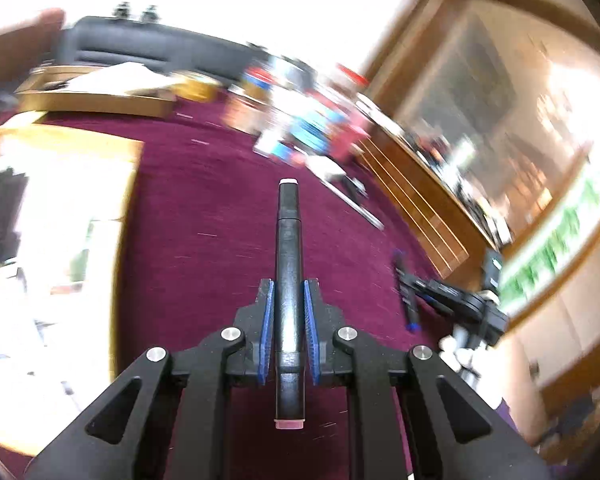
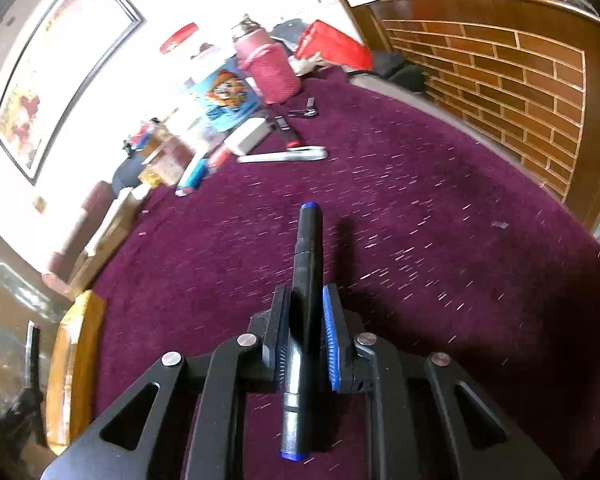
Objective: Organize rigid objects
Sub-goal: 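Carry both markers over the tray with both grippers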
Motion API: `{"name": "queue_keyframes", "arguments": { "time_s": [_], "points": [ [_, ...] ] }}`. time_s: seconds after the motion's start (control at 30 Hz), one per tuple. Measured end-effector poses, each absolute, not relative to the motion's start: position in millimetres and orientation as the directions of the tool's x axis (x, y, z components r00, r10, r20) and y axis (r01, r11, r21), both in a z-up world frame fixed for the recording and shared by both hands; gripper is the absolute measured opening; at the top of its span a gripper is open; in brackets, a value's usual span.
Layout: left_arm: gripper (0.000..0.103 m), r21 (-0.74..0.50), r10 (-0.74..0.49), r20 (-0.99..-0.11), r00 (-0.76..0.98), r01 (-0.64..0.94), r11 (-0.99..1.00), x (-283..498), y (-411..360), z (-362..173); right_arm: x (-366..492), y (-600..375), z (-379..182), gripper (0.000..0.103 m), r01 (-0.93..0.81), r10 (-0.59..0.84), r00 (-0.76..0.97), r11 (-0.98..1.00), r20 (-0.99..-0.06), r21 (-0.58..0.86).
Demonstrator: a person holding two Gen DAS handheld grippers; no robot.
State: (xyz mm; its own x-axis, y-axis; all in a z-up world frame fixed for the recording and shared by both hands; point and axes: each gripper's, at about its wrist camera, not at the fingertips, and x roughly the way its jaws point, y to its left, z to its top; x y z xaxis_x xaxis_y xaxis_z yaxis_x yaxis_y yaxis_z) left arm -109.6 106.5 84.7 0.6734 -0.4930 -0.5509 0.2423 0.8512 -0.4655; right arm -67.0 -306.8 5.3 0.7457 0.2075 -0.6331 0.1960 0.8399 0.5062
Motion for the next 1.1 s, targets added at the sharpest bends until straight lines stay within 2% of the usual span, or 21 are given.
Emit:
{"name": "queue_keyframes", "arguments": {
  "time_s": [0.1,0.27,0.4,0.77,1.1],
  "points": [
    [0.012,-0.493,-0.425,-0.548,0.72,0.133,0.86,-116.4,154.0,75.8,-71.9,-284.2,18.9,0.015,0.128,0.293,0.748,0.816,-0.596,0.563],
    [0.012,-0.564,-0.331,-0.564,0.756,-0.06,0.824,-120.6,222.3,51.3,-70.5,-208.5,56.1,0.015,-0.052,0.393,0.728,0.849,-0.562,0.526],
    [0.012,-0.591,-0.291,-0.569,0.769,-0.136,0.795,-123.4,251.0,39.6,-66.7,-148.6,72.0,0.015,-0.17,0.47,0.684,0.846,-0.558,0.505],
    [0.012,-0.646,-0.253,-0.57,0.782,-0.237,0.725,-134.1,295.2,18.6,-60.4,-4.9,69.7,0.015,-0.389,0.611,0.504,0.792,-0.61,0.471],
    [0.012,-0.676,-0.222,-0.559,0.799,-0.285,0.68,-144.8,319.1,19.4,-59.7,108.5,48.1,0.015,-0.59,0.613,0.356,0.733,-0.705,0.339]
  ]
}}
